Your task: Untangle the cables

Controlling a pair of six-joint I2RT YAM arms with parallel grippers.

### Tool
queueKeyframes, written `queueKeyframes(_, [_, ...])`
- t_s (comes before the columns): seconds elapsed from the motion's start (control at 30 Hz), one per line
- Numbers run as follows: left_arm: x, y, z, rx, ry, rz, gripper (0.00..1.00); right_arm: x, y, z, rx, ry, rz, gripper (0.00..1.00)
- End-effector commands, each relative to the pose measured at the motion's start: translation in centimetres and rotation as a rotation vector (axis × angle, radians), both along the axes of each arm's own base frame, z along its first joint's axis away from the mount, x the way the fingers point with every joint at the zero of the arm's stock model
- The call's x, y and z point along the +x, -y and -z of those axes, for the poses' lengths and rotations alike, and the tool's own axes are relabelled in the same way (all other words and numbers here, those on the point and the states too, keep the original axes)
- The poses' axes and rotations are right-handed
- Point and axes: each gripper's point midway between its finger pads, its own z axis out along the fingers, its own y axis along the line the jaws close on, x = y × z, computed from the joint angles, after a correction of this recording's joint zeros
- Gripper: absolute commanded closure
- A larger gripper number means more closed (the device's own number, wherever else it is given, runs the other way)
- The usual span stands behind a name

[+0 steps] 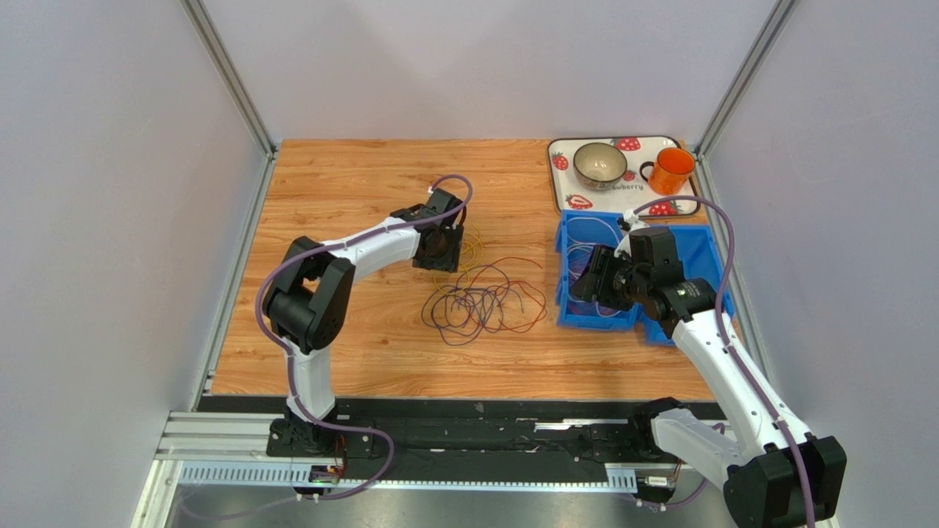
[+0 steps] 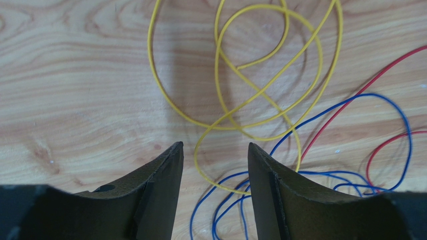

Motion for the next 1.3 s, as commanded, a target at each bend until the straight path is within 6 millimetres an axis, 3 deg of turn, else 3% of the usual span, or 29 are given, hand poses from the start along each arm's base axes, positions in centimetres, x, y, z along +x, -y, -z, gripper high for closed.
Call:
queueKeyframes(0.0, [0.8, -1.0, -2.7, -0.015, 0.08, 0.0, 0.41, 0.7, -0.5, -0.9, 0.019, 0.048, -0.019, 0.47])
queueKeyframes(0.73, [1.8, -0.2, -0.6, -0.015, 0.016, 0.03, 0.63, 0.6, -0.5, -0.6, 0.02, 0.035, -0.019, 0.48])
queueKeyframes(0.9, [1.9, -0.1, -0.7, -0.021, 0.014, 0.033, 0.79, 0.4, -0.4, -0.7, 0.02, 0.038, -0.016, 0.48])
queueKeyframes(0.93, [1.9, 0.0, -0.7, -0.021, 0.014, 0.032, 0.84, 0.4, -0.4, -0.7, 0.022, 0.037, -0.016, 0.48])
queueKeyframes(0.97, [1.8, 0.0, -0.8, -0.022, 0.012, 0.031, 0.98, 0.4, -0.4, -0.7, 0.022, 0.038, -0.015, 0.48])
queueKeyframes(1.0, [1.8, 0.0, -0.9, -0.024, 0.015, 0.031, 1.0, 0.3, -0.4, -0.7, 0.022, 0.037, -0.016, 0.48])
queueKeyframes(1.1, [1.6, 0.0, -2.4, -0.032, 0.019, 0.034, 1.0, 0.3, -0.5, -0.9, 0.027, 0.041, -0.016, 0.48])
queueKeyframes(1.2, [1.4, 0.2, -6.6, -0.07, 0.054, 0.039, 1.0, 0.3, -0.5, -1.5, 0.036, 0.052, -0.014, 0.48])
queueKeyframes(1.27, [1.6, 0.7, -11.8, -0.136, 0.134, 0.052, 1.0, 0.3, -0.6, -1.8, 0.043, 0.058, -0.011, 0.48])
